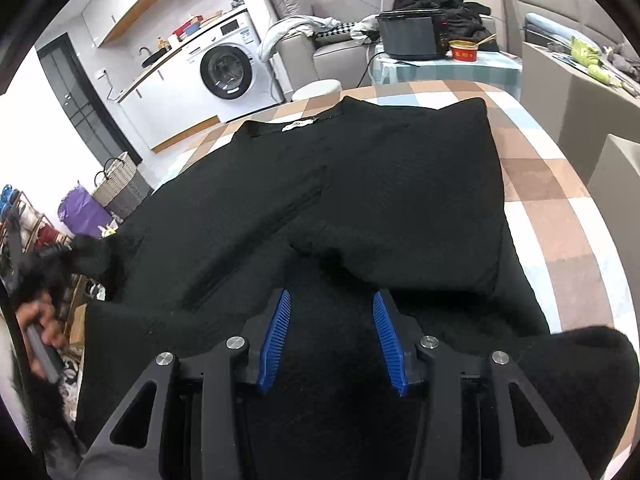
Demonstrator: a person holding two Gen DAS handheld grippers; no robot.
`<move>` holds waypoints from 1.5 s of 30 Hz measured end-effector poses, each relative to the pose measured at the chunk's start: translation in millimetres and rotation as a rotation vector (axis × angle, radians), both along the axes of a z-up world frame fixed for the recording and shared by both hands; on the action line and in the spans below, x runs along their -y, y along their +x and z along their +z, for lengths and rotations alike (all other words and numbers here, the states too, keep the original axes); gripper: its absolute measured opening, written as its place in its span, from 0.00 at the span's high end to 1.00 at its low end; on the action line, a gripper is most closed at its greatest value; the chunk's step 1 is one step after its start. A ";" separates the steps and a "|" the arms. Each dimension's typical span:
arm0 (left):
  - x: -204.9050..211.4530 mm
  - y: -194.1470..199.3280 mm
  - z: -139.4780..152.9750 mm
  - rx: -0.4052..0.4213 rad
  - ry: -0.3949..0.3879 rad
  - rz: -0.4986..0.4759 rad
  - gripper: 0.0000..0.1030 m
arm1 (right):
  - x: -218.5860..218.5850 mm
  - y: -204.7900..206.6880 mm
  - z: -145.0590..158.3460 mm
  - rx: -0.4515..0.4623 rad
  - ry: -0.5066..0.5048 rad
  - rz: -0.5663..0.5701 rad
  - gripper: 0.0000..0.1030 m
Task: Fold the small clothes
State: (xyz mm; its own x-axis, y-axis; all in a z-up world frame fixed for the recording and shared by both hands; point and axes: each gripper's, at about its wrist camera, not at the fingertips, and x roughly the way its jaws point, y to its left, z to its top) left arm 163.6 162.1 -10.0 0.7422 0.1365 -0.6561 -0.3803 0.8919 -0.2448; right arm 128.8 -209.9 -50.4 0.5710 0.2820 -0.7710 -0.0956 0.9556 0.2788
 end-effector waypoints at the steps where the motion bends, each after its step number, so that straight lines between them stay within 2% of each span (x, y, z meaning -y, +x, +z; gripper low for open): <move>1: 14.2 7.1 10.7 0.020 0.025 -0.038 0.97 | 0.4 -0.9 -0.2 -0.003 0.008 -0.007 0.57; 4: 57.7 24.5 30.3 0.045 0.055 -0.143 0.97 | 4.9 -5.5 2.2 0.006 0.041 -0.024 0.57; 8: 121.0 48.2 32.3 0.027 0.052 -0.295 0.97 | 15.4 -8.8 7.8 0.025 0.065 -0.051 0.57; 14: 186.4 67.6 8.8 -0.066 0.030 -0.404 0.97 | 25.3 -12.0 11.5 0.041 0.087 -0.055 0.56; 17: 207.3 64.0 -6.1 -0.117 0.055 -0.444 0.96 | 26.1 -11.5 8.4 0.032 0.088 -0.043 0.55; 18: 212.7 65.9 -10.2 -0.139 0.060 -0.452 0.90 | 26.8 -11.1 7.1 0.026 0.091 -0.045 0.55; 19: 213.5 66.8 -18.3 -0.154 0.060 -0.458 0.77 | 27.7 -10.3 5.7 0.021 0.092 -0.046 0.55; 20: 216.1 66.2 -23.4 -0.177 0.051 -0.470 0.69 | 28.8 -8.9 4.4 0.016 0.093 -0.046 0.55; 22: 213.6 60.7 -28.7 -0.164 0.043 -0.464 0.50 | 30.0 -6.8 3.2 0.008 0.087 -0.049 0.55; 24: 208.5 54.4 -25.9 -0.141 0.053 -0.445 0.37 | 31.0 -6.1 3.4 0.008 0.088 -0.044 0.55; 25: 202.8 49.1 -22.0 -0.127 0.054 -0.436 0.32 | 31.8 -5.7 3.5 0.006 0.086 -0.045 0.55; 28: 178.0 35.2 -10.3 -0.099 0.051 -0.382 0.31 | 32.8 -4.3 3.8 0.006 0.079 -0.043 0.53; 32: 125.6 19.0 -6.7 -0.083 0.060 -0.250 0.23 | 28.9 -2.4 4.9 0.006 0.060 -0.032 0.51; 35: 89.9 24.9 -22.2 -0.125 0.002 -0.193 0.23 | 25.6 -1.0 3.5 0.001 0.038 -0.028 0.51; 38: 70.6 41.8 -40.9 -0.155 -0.060 -0.185 0.25 | 23.2 0.8 1.3 -0.015 0.021 -0.030 0.51; 39: 67.7 48.7 -46.9 -0.165 -0.066 -0.184 0.31 | 22.4 1.5 0.9 -0.020 0.014 -0.034 0.51; 41: 64.0 66.7 -59.4 -0.203 -0.070 -0.188 0.49 | 20.8 2.4 1.0 -0.025 0.002 -0.037 0.51; 43: 63.0 78.8 -66.7 -0.208 -0.084 -0.196 0.87 | 19.8 3.0 1.2 -0.028 -0.012 -0.046 0.51; 44: 64.3 82.9 -66.4 -0.195 -0.095 -0.205 0.94 | 19.9 3.4 1.3 -0.030 -0.014 -0.050 0.51; 45: 68.1 86.6 -61.9 -0.166 -0.113 -0.231 0.97 | 20.1 3.7 1.7 -0.030 -0.014 -0.053 0.51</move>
State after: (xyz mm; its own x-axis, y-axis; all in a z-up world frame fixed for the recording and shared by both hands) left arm 250.2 94.0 -71.8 0.6261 -0.1047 -0.7727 -0.2134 0.9301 -0.2990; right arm 132.5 -230.1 -48.7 0.5616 0.2407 -0.7916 -0.0361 0.9630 0.2672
